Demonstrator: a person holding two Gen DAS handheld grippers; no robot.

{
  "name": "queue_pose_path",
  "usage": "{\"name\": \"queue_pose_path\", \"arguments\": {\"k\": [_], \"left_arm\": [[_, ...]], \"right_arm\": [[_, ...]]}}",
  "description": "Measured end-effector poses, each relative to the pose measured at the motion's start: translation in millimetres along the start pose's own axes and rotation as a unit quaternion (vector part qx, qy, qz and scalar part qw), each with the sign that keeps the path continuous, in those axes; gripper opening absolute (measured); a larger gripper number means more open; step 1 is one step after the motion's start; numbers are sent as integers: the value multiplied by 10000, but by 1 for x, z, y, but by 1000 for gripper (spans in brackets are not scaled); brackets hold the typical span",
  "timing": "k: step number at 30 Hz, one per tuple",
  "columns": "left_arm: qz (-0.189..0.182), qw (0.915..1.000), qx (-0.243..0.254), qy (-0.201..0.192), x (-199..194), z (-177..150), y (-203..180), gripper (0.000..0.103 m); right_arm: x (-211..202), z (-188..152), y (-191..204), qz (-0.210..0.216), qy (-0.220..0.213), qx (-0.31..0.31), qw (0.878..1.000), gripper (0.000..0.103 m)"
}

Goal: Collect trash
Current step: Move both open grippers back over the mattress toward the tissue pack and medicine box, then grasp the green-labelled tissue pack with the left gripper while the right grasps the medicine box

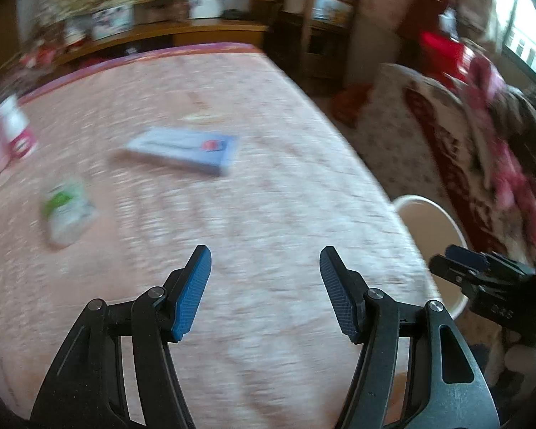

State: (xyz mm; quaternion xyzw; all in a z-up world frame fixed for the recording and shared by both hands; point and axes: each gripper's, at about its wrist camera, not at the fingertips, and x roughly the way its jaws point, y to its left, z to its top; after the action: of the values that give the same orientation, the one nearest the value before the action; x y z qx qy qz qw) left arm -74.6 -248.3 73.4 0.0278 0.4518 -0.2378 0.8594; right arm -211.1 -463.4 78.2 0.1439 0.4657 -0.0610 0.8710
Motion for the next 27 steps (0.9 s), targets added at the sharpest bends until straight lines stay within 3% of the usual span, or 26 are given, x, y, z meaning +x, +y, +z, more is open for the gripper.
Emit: {"name": "queue_pose_path", "arguments": {"k": [7, 10, 13, 22, 27], "left_arm": [[543, 9956, -765, -70, -17, -2, 93, 62], [652, 9919, -1085, -58, -19, 1, 125, 62], [686, 9888, -1325, -39, -16, 7, 147, 62], [869, 9800, -1787, 78, 18, 30, 179, 62], [1005, 9787, -1778, 200, 38, 36, 183, 62]], "right_arm": [[37, 20, 73, 537, 173, -596, 9966, 57], [55, 34, 105, 783, 215, -935, 9923, 57], [75, 56, 143, 925, 175, -1415, 9854, 65], [137, 118, 206, 532, 95, -2752, 9599, 70], [170, 134, 220, 699, 365, -3181, 9448, 70]]}}
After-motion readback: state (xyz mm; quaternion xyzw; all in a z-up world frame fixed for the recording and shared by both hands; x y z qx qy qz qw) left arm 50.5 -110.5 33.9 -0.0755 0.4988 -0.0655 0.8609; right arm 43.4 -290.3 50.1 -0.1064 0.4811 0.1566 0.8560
